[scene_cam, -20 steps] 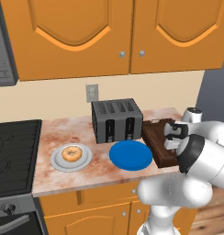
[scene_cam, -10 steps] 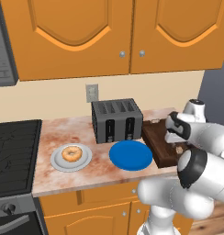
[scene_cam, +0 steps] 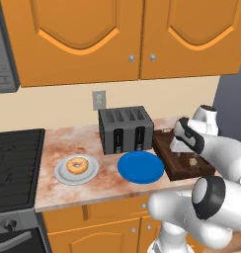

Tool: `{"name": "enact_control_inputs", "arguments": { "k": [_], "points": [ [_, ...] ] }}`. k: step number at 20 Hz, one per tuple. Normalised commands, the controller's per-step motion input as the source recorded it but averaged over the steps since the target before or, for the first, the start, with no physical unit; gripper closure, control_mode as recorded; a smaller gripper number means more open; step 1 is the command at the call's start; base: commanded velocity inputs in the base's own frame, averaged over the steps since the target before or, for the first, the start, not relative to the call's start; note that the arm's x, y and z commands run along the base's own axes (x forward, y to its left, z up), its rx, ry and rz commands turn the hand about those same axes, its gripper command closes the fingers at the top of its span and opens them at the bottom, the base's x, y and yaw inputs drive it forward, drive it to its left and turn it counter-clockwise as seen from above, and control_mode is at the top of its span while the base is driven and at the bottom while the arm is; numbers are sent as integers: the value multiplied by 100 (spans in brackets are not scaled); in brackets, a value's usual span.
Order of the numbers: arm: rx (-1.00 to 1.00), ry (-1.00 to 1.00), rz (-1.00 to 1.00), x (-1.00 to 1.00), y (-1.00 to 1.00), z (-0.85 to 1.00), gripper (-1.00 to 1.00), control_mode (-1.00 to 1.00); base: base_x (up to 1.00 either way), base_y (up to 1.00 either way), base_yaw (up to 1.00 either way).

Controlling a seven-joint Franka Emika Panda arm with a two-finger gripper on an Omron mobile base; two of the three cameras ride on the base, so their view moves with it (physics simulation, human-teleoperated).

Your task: Move the dessert items from the plates to the tray.

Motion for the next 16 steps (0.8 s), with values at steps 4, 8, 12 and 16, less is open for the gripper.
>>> {"name": "enact_control_inputs", "arguments": {
  "k": [4,8,12,16],
  "points": [
    [6,0,0,-7,77,0,-100,-100,0,0,0],
    [7,0,0,-4,79,0,-100,-100,0,0,0],
    [4,0,0,0,79,0,-100,-100,0,0,0],
    [0,0,0,0,77,2,-100,-100,0,0,0]
  ]
}}
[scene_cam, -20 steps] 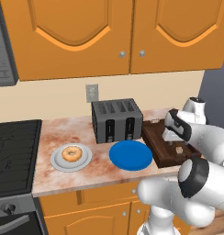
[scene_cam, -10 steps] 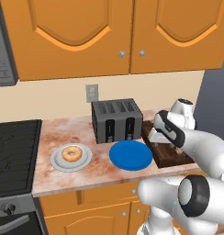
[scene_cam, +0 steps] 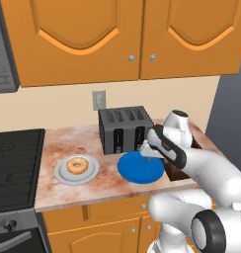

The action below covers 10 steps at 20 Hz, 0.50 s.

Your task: Move the dessert items from the plates to the tray.

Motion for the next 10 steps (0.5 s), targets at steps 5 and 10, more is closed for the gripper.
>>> {"name": "enact_control_inputs", "arguments": {
  "k": [5,10],
  "points": [
    [0,0,-1,0,70,2,-100,-100,0,0,0],
    [-2,1,0,1,81,6,-100,-100,0,0,0]
  ]
}}
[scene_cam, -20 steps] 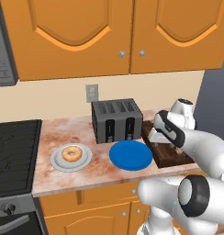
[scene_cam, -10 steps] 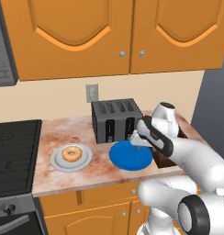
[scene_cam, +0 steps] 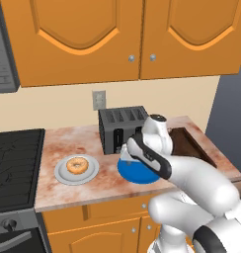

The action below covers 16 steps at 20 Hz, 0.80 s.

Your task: Move the dessert items from the plates to the tray.

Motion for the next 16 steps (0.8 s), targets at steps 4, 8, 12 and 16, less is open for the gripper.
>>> {"name": "enact_control_inputs", "arguments": {
  "k": [4,8,12,16],
  "points": [
    [-2,2,0,0,80,13,-100,-100,0,0,0],
    [-4,14,0,0,64,23,-100,-100,0,0,0],
    [-4,18,0,0,34,29,-100,-100,0,0,0],
    [-6,11,0,1,34,23,-100,-100,0,0,0]
  ]
}}
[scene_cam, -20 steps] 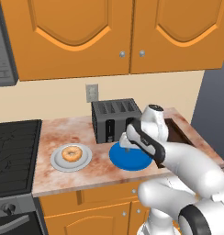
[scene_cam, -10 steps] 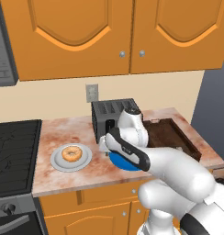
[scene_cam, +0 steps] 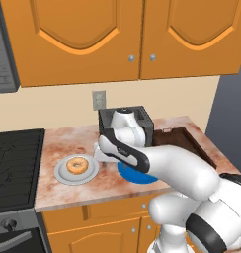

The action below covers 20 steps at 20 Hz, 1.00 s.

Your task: Move the dessert items from the plates to the tray.

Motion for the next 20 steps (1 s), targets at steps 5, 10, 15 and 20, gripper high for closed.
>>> {"name": "enact_control_inputs", "arguments": {
  "k": [5,10,15,20],
  "points": [
    [-8,1,0,4,39,3,-100,-100,0,0,0],
    [-4,-1,0,28,39,0,-100,-100,0,0,0],
    [0,-1,0,31,25,-2,-100,-100,0,0,0],
    [0,-1,0,16,2,0,-100,-100,0,0,0]
  ]
}}
